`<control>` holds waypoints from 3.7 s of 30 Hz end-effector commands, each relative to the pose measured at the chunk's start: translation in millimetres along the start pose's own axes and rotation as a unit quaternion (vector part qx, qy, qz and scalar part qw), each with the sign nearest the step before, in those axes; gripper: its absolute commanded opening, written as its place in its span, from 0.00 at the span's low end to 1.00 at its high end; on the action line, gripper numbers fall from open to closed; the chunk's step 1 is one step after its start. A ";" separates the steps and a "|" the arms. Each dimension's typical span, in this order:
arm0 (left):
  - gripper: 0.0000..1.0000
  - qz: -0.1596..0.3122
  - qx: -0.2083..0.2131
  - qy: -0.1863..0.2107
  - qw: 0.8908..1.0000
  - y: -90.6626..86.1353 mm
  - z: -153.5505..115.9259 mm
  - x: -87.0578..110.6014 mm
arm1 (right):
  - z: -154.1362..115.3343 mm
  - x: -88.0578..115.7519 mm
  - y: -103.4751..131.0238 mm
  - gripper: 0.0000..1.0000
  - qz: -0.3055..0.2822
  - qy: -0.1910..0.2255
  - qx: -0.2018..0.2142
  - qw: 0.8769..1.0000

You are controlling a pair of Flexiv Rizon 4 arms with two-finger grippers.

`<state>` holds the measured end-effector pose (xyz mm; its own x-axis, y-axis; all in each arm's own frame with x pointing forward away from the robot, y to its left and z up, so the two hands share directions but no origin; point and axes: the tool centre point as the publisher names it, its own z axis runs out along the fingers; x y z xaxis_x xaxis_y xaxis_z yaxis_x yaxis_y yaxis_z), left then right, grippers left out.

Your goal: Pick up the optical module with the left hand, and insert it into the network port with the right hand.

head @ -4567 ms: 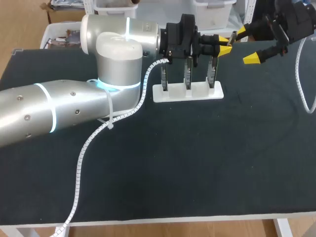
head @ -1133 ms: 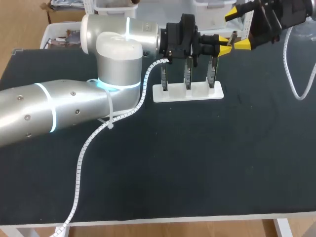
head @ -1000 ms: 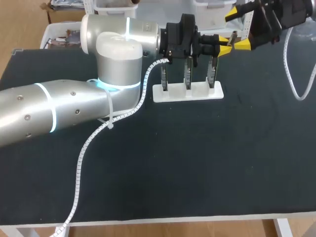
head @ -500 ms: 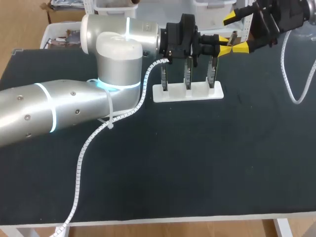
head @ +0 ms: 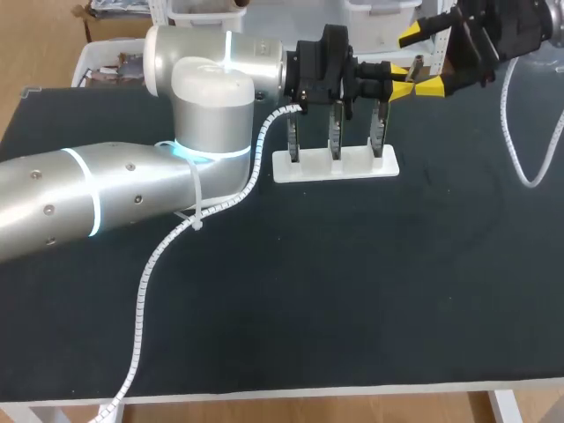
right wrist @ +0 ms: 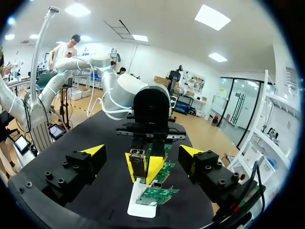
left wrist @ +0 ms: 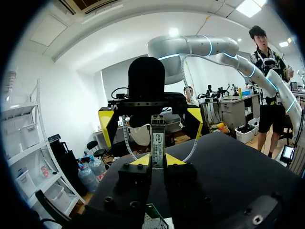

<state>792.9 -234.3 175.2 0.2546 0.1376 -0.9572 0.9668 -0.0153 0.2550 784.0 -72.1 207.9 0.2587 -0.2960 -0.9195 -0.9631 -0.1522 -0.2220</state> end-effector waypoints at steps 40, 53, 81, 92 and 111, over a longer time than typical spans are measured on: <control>0.00 0.000 0.001 0.000 1.000 1.7 0.9 0.8 | -0.3 0.2 -0.4 0.00 0.000 0.000 0.000 1.000; 1.00 0.000 0.001 0.000 1.000 1.7 0.9 0.8 | -0.3 0.2 -0.4 0.00 0.000 0.000 0.000 1.000; 1.00 -0.023 0.026 0.085 0.996 10.7 -13.7 -4.1 | -0.3 0.2 -0.4 0.00 0.000 0.000 0.000 1.000; 1.00 -0.036 -0.009 0.107 0.994 -3.3 -36.6 13.1 | -0.3 0.2 -0.4 0.00 0.000 0.000 0.000 1.000; 1.00 -0.053 0.011 0.186 0.981 5.9 -64.7 8.5 | -0.3 0.2 -0.4 0.00 0.000 0.000 0.000 1.000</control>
<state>794.6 -170.2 175.5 0.1335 0.4796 -0.8673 0.9875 0.0097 0.1574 784.6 -72.5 207.7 0.2582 -0.2948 -0.9200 -0.9631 -0.1531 -0.2212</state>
